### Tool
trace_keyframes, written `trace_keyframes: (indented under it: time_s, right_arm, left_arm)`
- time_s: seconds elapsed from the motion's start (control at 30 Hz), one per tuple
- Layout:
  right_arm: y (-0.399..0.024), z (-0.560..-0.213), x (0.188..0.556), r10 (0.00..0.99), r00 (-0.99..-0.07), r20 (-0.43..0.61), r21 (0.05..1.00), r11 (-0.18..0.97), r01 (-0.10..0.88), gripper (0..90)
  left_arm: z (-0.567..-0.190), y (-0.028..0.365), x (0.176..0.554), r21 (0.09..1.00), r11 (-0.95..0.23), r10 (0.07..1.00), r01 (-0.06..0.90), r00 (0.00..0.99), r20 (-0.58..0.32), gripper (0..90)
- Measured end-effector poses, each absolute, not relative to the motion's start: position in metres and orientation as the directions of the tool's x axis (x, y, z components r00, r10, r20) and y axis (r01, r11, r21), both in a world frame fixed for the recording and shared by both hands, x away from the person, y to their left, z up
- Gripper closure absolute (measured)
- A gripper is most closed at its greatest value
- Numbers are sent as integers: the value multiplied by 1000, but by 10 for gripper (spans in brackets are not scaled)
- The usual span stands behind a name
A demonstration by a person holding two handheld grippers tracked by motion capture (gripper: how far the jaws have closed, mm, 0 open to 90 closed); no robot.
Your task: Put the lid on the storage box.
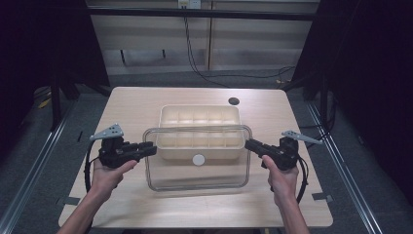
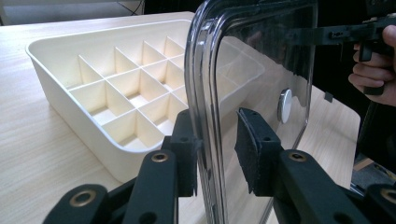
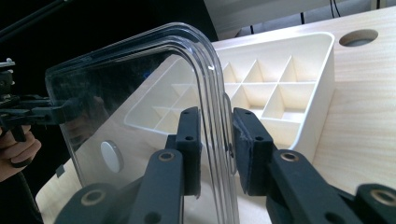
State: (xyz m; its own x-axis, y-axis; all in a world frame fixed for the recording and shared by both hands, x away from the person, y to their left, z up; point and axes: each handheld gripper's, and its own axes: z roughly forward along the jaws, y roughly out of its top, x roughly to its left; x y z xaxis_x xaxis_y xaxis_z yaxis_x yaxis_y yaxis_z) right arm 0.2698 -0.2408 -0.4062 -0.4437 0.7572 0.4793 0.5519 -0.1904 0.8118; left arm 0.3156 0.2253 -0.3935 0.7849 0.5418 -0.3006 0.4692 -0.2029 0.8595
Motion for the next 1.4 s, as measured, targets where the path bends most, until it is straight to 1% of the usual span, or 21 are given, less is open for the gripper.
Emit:
trace_keyframes:
  time_s: [0.67, 0.83, 1.1, 1.4]
  right_arm:
    - [-244, -373, 289, 757, -466, 458, 846, -209, 491, 734]
    - [-244, -366, 294, 756, -474, 451, 852, -207, 482, 735]
    - [-244, -359, 307, 759, -462, 458, 850, -223, 477, 734]
    - [-241, -355, 323, 759, -461, 460, 847, -219, 484, 740]
  left_arm:
    - [-357, 221, 330, 894, -166, 550, 415, 792, -265, 699]
    - [-352, 221, 336, 898, -146, 559, 415, 784, -271, 694]
    - [-347, 219, 348, 898, -148, 578, 415, 773, -262, 685]
    - [-346, 220, 363, 891, -134, 593, 434, 755, -280, 675]
